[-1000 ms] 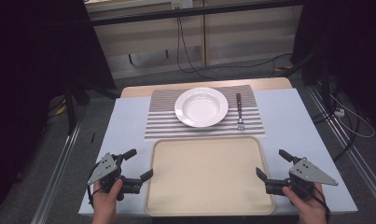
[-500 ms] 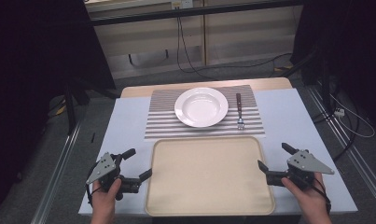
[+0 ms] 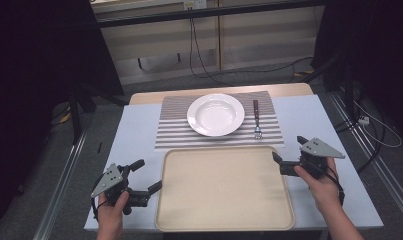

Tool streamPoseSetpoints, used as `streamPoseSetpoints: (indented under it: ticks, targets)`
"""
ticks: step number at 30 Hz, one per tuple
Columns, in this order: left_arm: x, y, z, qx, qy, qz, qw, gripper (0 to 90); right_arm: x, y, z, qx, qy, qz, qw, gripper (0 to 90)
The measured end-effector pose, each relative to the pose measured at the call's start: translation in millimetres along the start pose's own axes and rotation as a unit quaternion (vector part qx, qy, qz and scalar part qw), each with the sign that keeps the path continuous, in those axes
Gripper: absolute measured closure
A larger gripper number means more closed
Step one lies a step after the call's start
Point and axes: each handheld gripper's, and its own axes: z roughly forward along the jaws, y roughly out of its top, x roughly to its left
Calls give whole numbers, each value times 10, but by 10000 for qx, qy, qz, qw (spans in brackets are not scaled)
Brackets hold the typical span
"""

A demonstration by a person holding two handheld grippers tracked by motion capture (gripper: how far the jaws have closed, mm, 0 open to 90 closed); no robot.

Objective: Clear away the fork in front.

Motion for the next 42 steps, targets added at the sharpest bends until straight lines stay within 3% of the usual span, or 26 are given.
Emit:
streamPoseSetpoints:
  ticks: [7, 8, 20, 23, 24, 26, 28, 32, 38, 42]
  targets:
    - [-9, -4, 3, 23, -15, -1, 10000, 22, -56, 82, 116, 120, -59, -61, 9999, 24]
    - [-9, -2, 1, 13, -16, 28, 10000, 22, -72, 121, 160, 190, -121, -154, 9996, 25]
    - [-3, -6, -9, -22, -12, 0, 10000, 22, -179, 283, 444, 292, -168, -5, 9994, 34]
    - [-7, -8, -3, 3, -25, -9, 10000, 22, -220, 295, 540, 409, -188, -7, 9990, 34]
    - [-6, -8, 0, 5, -43, 6, 10000, 22, -255, 307, 608, 532, -118, 141, 9984, 49]
    - [-17, -8, 4, -16, -61, -45, 10000, 22, -275, 313, 645, 546, -106, 219, 9982, 60]
    - [-22, -3, -6, -20, -54, -18, 10000, 22, -319, 311, 783, 600, -244, 344, 9973, 62]
    - [-9, -4, -22, -34, -30, -24, 10000, 22, -322, 319, 972, 839, -261, 317, 9956, 70]
    - [10, -16, -40, -58, -22, -110, 9999, 22, -300, 419, 1144, 838, -320, 389, 9952, 72]
    - [17, -12, -52, -84, -2, -77, 9999, 22, -336, 492, 1296, 916, -390, 267, 9947, 88]
